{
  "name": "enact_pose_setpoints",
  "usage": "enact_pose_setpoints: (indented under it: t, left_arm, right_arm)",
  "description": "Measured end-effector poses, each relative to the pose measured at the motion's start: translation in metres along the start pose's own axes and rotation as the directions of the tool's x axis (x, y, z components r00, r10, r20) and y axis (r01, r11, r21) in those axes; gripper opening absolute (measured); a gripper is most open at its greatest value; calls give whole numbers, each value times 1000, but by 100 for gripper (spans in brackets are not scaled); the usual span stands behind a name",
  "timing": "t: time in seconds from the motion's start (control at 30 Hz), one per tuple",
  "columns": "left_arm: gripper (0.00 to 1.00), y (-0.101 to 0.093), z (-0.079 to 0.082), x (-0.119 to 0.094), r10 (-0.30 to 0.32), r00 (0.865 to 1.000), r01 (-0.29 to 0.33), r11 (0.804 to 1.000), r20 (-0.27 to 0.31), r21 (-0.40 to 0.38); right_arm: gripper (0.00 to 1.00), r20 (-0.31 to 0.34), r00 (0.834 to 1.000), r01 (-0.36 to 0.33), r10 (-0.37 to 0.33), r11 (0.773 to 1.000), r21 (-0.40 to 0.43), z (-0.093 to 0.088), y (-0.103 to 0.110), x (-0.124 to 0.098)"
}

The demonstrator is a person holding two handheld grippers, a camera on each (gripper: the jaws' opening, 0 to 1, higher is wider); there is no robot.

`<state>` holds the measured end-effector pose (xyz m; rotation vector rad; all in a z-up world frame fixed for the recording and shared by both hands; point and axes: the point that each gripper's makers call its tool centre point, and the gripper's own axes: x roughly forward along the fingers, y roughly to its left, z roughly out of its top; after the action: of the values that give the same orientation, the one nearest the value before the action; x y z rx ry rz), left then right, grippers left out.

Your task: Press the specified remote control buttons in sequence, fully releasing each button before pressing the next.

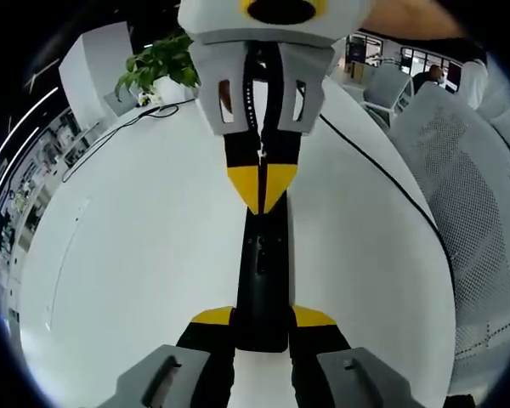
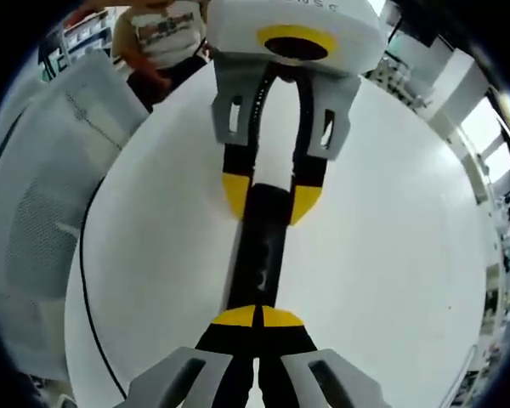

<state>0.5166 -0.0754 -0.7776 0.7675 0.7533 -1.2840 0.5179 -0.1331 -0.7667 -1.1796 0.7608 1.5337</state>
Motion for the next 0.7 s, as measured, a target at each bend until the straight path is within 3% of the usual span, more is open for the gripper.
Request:
enact_pose_setpoints:
  t: [0.47, 0.7]
  left_arm:
    - [23, -1, 0, 0, -1, 1000, 1, 1000, 4, 0]
    - [23, -1, 1, 1, -5, 1000, 5, 1000, 11, -3]
  right_arm:
    - [0, 2, 1000, -14, 14, 1000, 1, 0, 2, 4]
    - [0, -29, 999, -24, 23, 999, -27, -1, 1, 7]
